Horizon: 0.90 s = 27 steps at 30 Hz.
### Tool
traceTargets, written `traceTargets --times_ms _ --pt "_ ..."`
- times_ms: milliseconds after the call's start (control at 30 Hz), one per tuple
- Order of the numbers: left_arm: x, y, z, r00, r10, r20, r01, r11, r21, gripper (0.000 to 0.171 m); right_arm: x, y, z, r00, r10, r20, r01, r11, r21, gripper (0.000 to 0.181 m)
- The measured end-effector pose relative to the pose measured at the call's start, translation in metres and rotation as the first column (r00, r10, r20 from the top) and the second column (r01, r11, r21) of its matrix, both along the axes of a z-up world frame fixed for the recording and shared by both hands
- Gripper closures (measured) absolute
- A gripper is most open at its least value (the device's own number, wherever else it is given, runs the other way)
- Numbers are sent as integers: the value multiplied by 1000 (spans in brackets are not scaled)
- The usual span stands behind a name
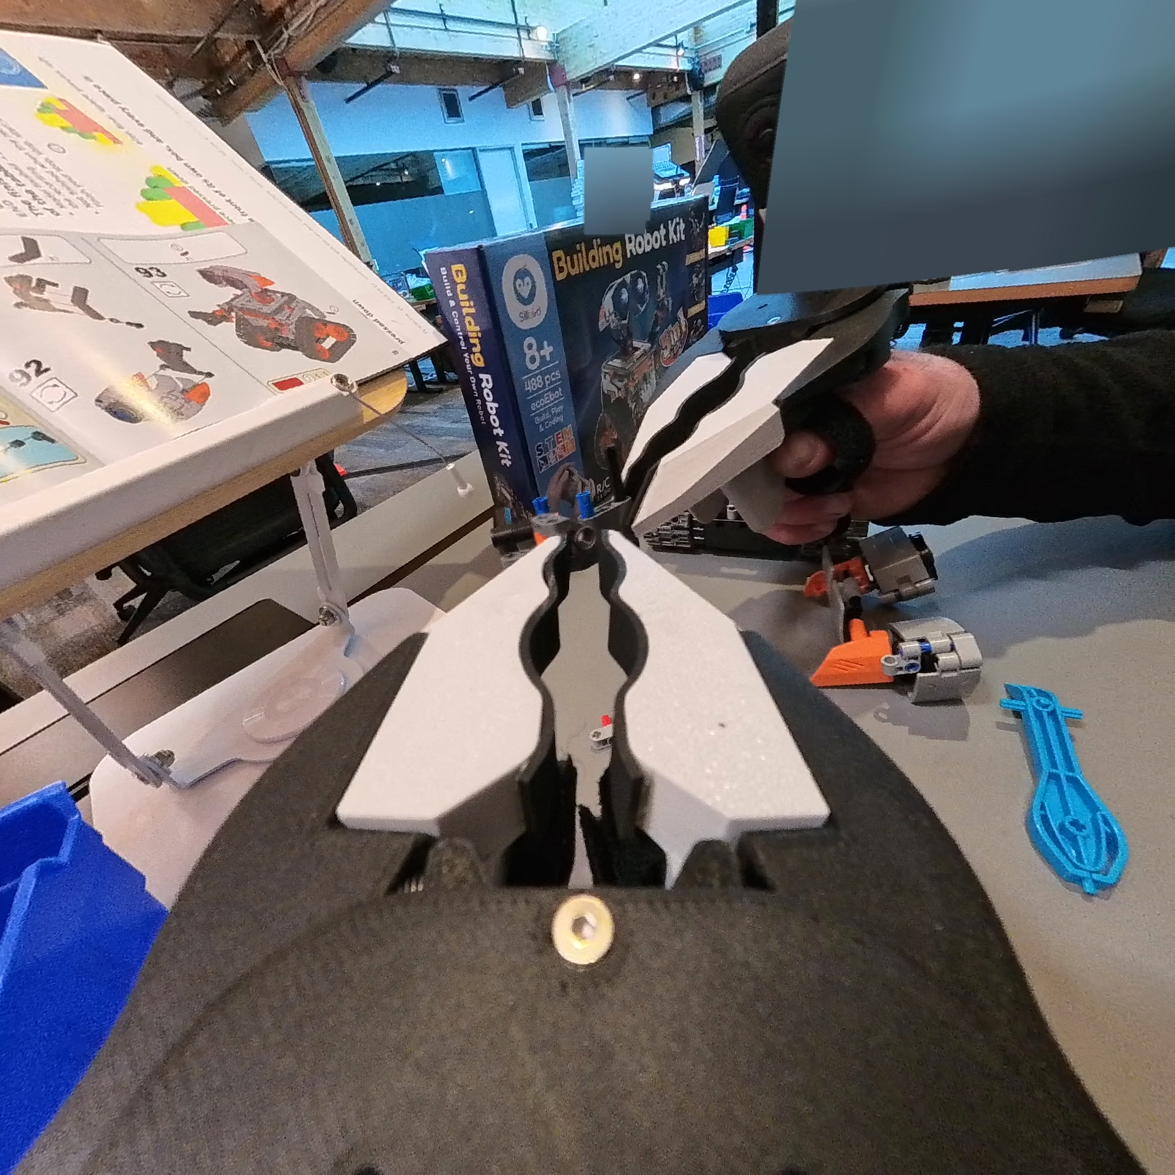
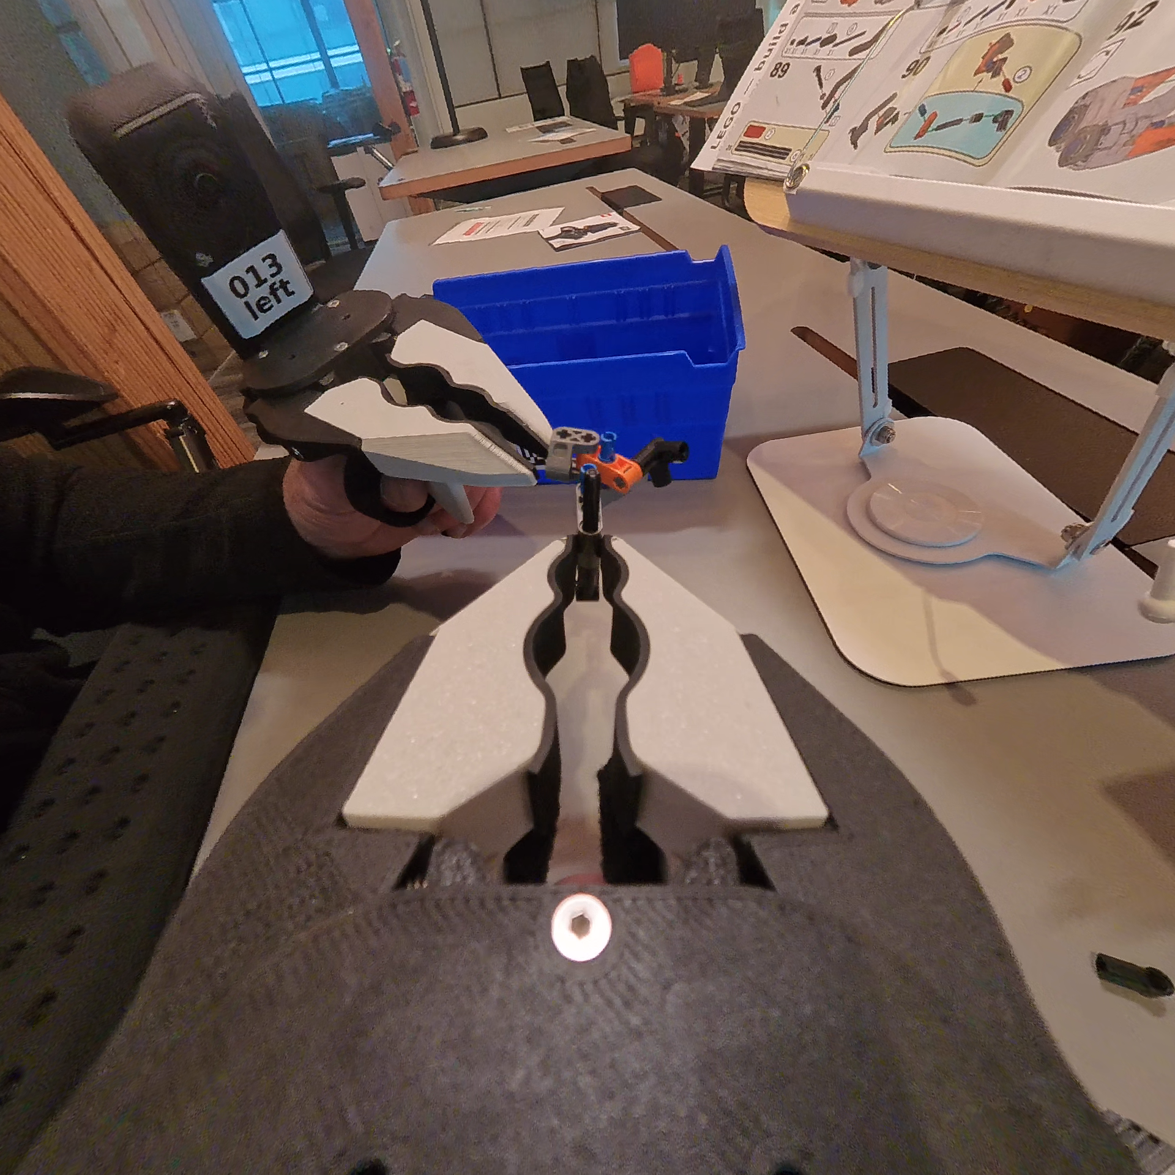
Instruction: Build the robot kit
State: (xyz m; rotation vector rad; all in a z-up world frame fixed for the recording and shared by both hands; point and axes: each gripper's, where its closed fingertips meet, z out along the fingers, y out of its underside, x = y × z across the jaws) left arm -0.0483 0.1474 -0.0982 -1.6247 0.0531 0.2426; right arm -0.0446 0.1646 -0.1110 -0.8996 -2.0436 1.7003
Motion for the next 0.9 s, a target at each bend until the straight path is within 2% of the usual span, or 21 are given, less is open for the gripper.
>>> traceTargets --times_ms 367,533,900 --pt "-5 0 -2 999 14 31 -14 1000 -7 150 0 0 2 1000 -11 -19 11 1000 23 176" --pt "-2 2 -4 1000 2 31 -2 1000 -15 147 0 -2 -3 998 -24 -58 31 993 113 176" --pt "-6 1 -5 999 13 42 -13 1000 -18 155 1 -4 -6 981 -22 -193 82 948 307 176"
